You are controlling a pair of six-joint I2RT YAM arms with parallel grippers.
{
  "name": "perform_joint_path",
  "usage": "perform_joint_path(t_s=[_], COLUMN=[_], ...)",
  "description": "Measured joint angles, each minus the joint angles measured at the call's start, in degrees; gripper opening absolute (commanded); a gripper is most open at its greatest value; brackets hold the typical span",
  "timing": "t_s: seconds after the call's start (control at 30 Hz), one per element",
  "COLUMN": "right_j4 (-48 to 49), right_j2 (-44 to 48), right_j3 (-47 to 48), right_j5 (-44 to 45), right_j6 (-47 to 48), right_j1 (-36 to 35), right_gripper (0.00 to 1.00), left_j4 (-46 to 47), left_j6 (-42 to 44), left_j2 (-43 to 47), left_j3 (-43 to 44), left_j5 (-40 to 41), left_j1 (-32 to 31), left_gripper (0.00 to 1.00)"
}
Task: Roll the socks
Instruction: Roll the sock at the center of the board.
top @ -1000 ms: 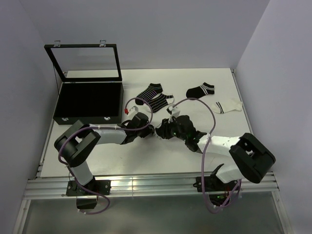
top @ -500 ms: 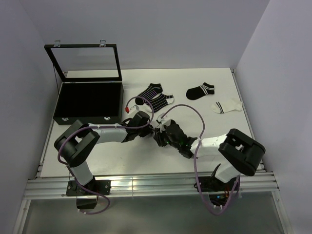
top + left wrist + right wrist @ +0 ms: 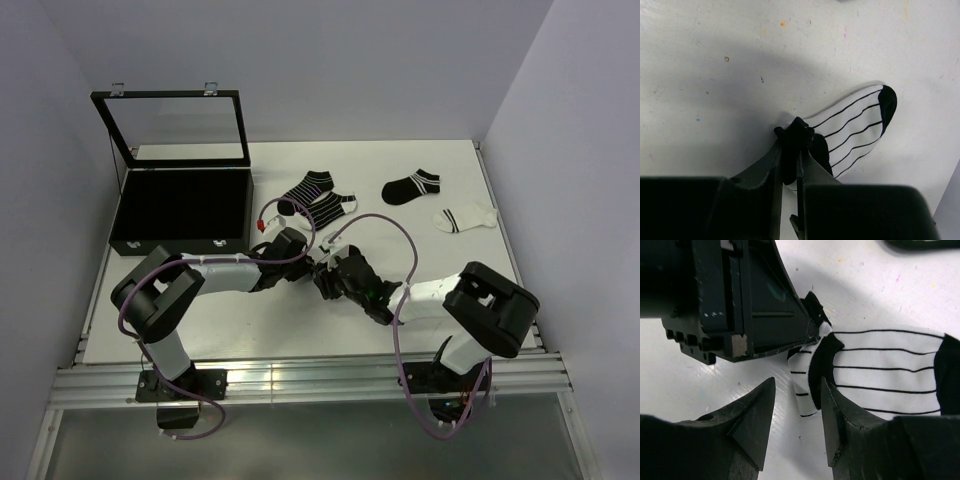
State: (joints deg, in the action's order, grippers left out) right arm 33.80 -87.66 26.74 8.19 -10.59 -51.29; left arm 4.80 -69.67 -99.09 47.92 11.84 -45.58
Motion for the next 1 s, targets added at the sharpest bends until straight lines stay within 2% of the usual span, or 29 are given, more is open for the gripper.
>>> perform_joint_path(t_s=[0.37,0.67,0.77,0.8,0.87,0.9,1.0], right_j4=[-0.5,-2.7,-3.8,-4.2,-4.9,-5.4,-6.2], right_j2=[-1.9,-6.1,-7.1,-7.3,-7.5,-7.6,-7.7], right_j3=[2.6,4.9,6.3,6.6,7.1,7.5,8.0], right_j5=[0.3,0.6,1.3,1.5,1.8,1.9,2.1], right_j6=[-0.1,-2.6,-3.5,-3.7,-4.0,-4.5,-5.4], right_j1=[-0.1,-0.1,-0.1,-0.1,-0.1,-0.1,-0.1], right_gripper=[0.49,0.45,0.36,0.29,0.21,0.13,0.00], left_j4=[-0.4,-1.4,-1.7,-1.7,-1.7,-1.6,-1.2], left_j6=[0.0,0.0,-0.2,-0.2,-0.6,-0.8,-1.8], left_j2=[0.2,0.7,0.8,0.8,0.9,1.0,1.5], left_j3=[0.0,0.0,-0.1,-0.1,-0.2,-0.3,-1.1], left_j5=[0.0,0.0,0.1,0.1,0.1,0.1,0.2], left_j1=[0.0,0.0,0.1,0.2,0.3,0.4,0.4], left_gripper=[0.00,0.00,0.00,0.00,0.00,0.00,0.04])
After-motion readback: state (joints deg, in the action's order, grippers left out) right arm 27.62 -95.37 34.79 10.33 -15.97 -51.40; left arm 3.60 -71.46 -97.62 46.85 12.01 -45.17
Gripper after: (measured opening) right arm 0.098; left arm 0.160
